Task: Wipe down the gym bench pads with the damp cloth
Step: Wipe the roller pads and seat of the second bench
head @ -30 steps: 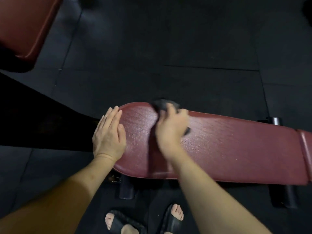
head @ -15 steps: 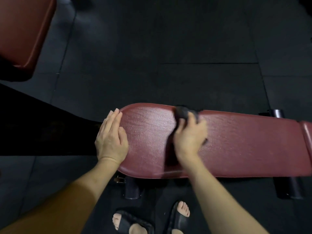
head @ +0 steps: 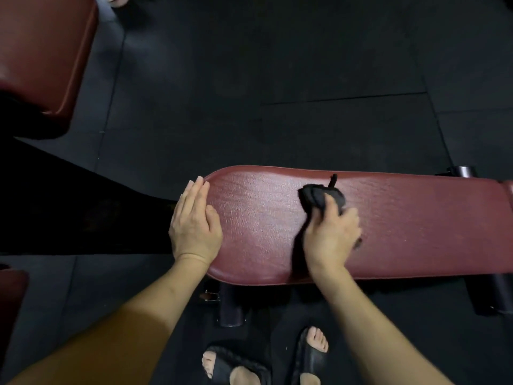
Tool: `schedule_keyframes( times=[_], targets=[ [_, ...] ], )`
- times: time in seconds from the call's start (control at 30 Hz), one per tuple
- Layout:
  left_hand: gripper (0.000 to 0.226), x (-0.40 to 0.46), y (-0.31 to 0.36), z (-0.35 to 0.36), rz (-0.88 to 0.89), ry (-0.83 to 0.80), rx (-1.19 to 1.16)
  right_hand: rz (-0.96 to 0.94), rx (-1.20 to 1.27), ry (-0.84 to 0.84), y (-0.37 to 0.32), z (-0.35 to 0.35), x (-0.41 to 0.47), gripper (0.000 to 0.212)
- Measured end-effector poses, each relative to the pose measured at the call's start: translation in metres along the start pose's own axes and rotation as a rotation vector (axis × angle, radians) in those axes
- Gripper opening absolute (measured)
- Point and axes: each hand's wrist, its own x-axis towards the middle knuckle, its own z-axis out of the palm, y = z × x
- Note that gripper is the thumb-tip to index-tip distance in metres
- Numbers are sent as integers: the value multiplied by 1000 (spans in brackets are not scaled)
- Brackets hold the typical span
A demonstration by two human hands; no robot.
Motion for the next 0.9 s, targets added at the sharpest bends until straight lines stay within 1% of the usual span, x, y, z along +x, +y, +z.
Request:
schedule_keyframes(
  times=[0.03,0.07,0.13,0.2,0.23,0.27,0.3,0.37,0.4,0.43,0.47,0.5,0.53,0.6,0.67,0.7,0.77,0.8,0.9],
  targets=[
    [58,0,0,0,-1,0,-3,4,27,-7,-27,4,-15,37],
    [58,0,0,0,-7,1,-18,-37,56,-41,-55,7,-31,37],
    [57,1,-2,-1,-23,1,-52,-200,126,-138,-91,6,-57,38],
    [57,-1,-1,-2,-40,-27,-48,-387,131,-201,-80,0,-56,40],
    [57,-1,2,-3,-41,-44,-31,-454,111,-194,-60,-6,-47,40],
    [58,-2,4,-4,-38,-61,-4,-457,81,-183,-32,-13,-37,40],
    [59,-3,6,-5,-33,-77,27,-402,50,-161,0,-17,-26,39],
    [58,-6,7,-5,-20,-97,82,-223,-7,-93,64,-30,-7,38],
    [56,-6,7,-4,-14,-97,103,-124,-11,-67,83,-34,-6,37],
    [54,-7,6,-2,-11,-95,119,-30,-12,-41,88,-34,-9,38],
    [53,-6,7,0,-11,-88,129,43,-20,-14,78,-29,-16,38],
    [52,-6,7,1,-17,-81,137,71,-18,0,58,-21,-26,38],
    [52,-7,7,2,-24,-74,144,46,8,-5,28,-14,-39,38],
    [52,-8,7,1,-17,-64,148,-111,66,-85,-35,-6,-73,40],
    [51,-7,6,-1,0,-72,142,-290,116,-187,-62,-6,-94,46],
    [51,-7,5,-1,6,-79,142,-360,131,-216,-57,-6,-92,48],
    [51,-9,7,-2,9,-78,149,-461,136,-192,-20,-11,-77,49],
    [51,-9,8,-3,1,-75,154,-445,127,-169,4,-14,-69,49],
    [53,-14,10,-2,-2,-72,180,-304,69,-61,80,-23,-46,42]
  ],
)
